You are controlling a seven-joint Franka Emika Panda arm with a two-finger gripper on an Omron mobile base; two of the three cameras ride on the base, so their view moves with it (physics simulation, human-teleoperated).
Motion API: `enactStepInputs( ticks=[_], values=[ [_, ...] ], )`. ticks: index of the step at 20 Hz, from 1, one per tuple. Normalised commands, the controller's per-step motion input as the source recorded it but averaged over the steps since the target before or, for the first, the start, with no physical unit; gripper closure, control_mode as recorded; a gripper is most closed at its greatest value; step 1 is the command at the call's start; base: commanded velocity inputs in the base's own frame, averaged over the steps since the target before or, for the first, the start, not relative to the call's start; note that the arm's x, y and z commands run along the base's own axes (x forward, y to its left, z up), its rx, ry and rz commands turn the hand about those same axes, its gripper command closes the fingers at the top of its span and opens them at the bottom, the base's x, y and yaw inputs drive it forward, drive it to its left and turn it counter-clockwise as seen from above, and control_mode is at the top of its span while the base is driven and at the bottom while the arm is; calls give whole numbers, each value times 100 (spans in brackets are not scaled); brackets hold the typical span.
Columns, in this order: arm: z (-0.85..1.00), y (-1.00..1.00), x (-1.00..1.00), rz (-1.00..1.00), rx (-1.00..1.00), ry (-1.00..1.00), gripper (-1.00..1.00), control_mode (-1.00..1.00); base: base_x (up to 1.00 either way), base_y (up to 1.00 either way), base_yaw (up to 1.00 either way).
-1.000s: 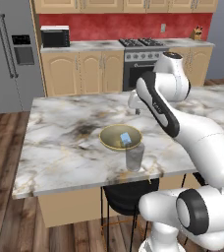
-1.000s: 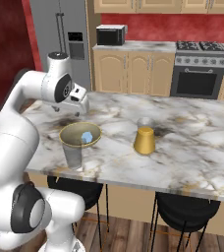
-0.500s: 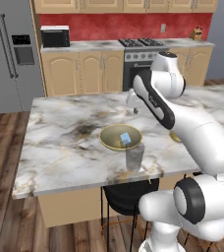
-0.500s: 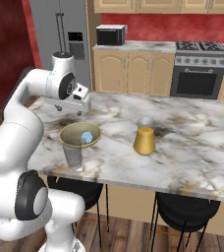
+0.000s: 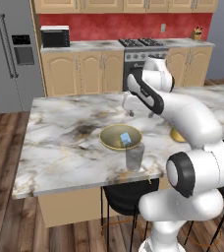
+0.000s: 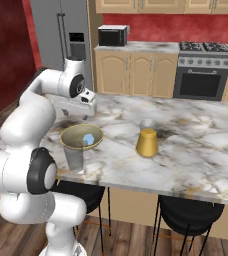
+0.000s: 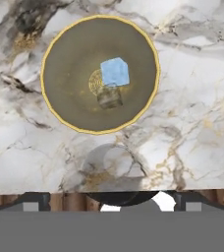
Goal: There are two ice cubes in the ice bowl. Place both ice cubes in the glass cup.
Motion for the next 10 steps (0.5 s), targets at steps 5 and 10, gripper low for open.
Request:
enactStepInputs(
  ticks=[5, 10],
  values=[
    [-43, 9, 18, 0, 0, 4, -100, -100, 0, 0, 0],
    [-43, 7, 13, 0, 0, 0, -100, -100, 0, 0, 0]
  ],
)
